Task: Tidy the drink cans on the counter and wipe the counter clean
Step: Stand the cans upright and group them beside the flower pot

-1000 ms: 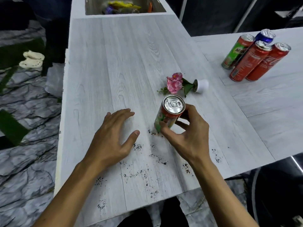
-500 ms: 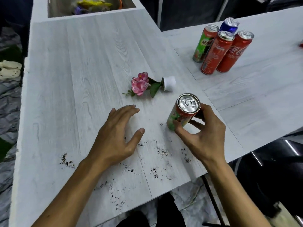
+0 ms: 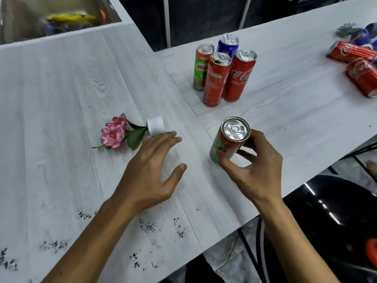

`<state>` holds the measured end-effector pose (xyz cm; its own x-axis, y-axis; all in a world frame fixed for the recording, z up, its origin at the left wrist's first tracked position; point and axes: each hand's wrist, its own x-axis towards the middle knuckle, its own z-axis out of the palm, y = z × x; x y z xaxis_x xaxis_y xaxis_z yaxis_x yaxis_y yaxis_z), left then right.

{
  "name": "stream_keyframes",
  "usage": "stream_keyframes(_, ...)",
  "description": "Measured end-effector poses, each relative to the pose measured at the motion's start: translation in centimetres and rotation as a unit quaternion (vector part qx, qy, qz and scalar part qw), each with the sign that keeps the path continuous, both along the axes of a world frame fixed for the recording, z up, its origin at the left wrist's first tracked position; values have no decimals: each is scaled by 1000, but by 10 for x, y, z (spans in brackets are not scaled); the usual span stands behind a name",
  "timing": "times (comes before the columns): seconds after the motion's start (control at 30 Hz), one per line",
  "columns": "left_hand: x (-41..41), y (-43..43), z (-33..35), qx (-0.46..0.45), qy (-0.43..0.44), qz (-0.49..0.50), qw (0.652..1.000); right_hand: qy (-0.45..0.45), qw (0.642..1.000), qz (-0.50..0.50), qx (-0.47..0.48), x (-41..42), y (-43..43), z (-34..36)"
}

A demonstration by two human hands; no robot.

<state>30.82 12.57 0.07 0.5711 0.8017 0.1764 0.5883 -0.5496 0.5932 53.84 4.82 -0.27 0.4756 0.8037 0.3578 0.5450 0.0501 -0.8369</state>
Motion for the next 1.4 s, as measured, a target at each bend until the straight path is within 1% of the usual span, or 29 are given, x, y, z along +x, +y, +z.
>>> stream_keyframes(0.17, 42, 15, 3, 6, 15, -17, 1000, -8, 1000, -15, 7, 41, 18, 1)
stream_keyframes(0.3, 69, 28, 3, 1, 22, -12, 1000, -15, 1000, -20, 11, 71, 39, 3)
stream_keyframes(0.63, 111, 53, -2, -4, 45, -4, 999, -27, 999, -24, 25, 123, 93, 0)
stream_keyframes(0.97, 126, 63, -11, -2, 44, 1, 999, -32, 999, -11, 19, 142, 119, -12)
stream_keyframes(1.4, 132, 67, -16, -19, 39, 7, 999, -47, 999, 15, -9, 148, 123, -28)
